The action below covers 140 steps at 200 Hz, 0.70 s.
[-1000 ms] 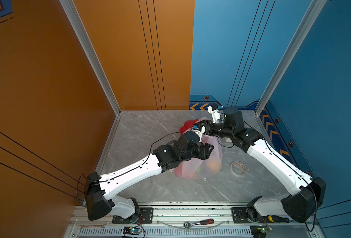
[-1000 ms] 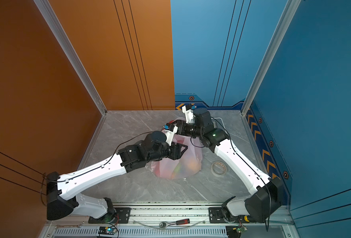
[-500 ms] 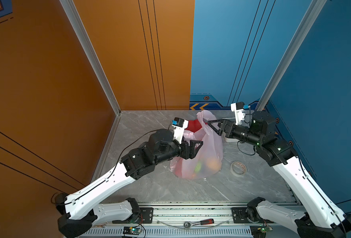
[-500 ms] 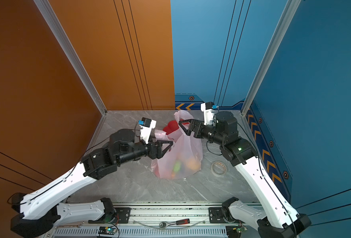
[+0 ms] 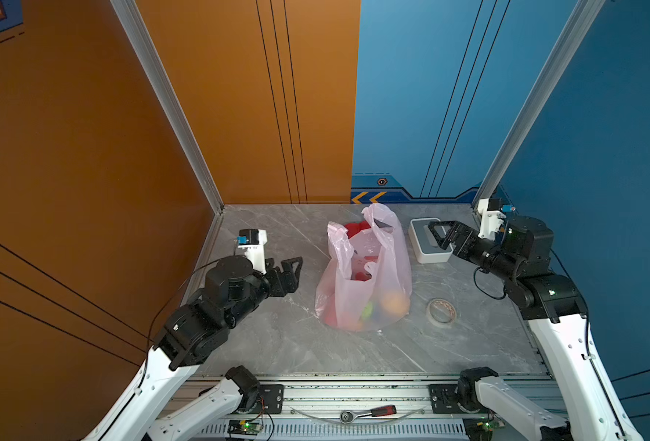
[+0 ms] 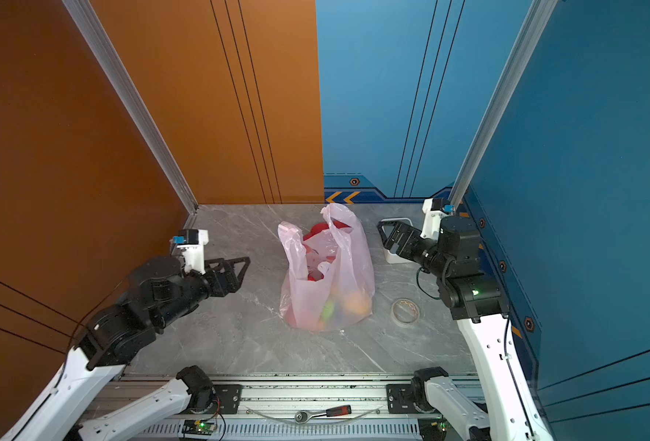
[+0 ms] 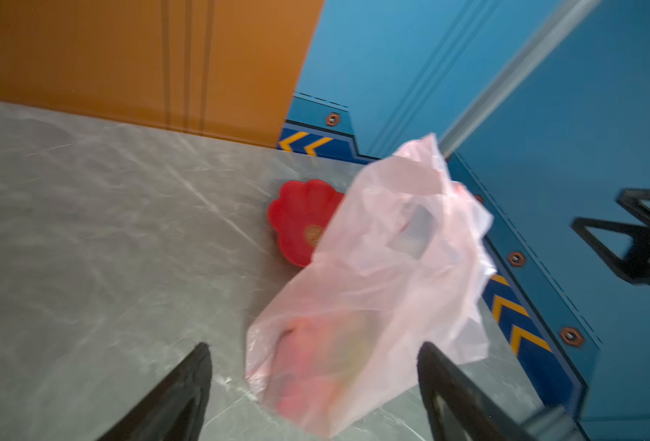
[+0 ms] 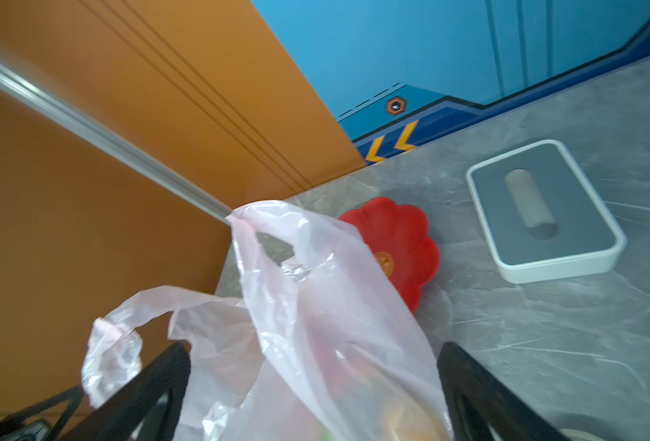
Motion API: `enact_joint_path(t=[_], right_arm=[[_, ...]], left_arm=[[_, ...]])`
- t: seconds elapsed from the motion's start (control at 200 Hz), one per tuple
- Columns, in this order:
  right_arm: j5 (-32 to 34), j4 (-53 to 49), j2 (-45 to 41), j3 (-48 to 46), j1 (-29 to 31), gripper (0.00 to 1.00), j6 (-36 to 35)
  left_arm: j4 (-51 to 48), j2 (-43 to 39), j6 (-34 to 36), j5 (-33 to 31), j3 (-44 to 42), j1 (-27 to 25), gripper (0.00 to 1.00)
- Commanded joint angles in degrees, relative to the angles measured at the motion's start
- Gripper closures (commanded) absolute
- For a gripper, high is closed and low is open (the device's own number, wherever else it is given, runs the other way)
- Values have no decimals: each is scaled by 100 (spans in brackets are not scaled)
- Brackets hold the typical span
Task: Place the fruits into the plastic bag
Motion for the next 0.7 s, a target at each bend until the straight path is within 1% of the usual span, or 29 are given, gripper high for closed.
enact_joint_path(t=[0.0,0.055,0.065,0.08,0.24,0.28,0.3,0.405,0.501,0.606,0.696], right_arm=[[492,-164,-42,-229,-176,0,-176],[605,-110,-27,-367,-272,0,-182],[617,-102,-25,-392,-292,0,-185],[635,-79,-18,-431,-320,0,-190],[813,170,88,-810,-594,0,-151],[977,254,98,-892,-619,0,-119],[1061,294,105,-935,-631,0,-107],[1258,827,27,-1290,-676,0,-106],[1567,1712,-168,-1873,-668,0,-6],[1903,3310,-534,-2935,-642,0,-30],[2203,4787,-781,-3894,-593,0,-395]], left_arm=[[-551,-205,-174,-225,-258,480,15],[-604,-247,-216,-227,-385,744,15],[-615,-247,-222,-225,-410,793,11],[-638,-241,-238,-230,-437,859,9],[-663,-44,-350,-199,-691,1530,9],[-671,21,-413,-241,-693,1660,8],[-665,52,-440,-278,-868,1717,8],[-588,184,-501,-374,-1064,1977,8],[-361,221,-513,-510,-1300,2113,8],[-14,179,-488,-749,-1603,2201,8],[310,138,-345,-864,-1825,2250,8]])
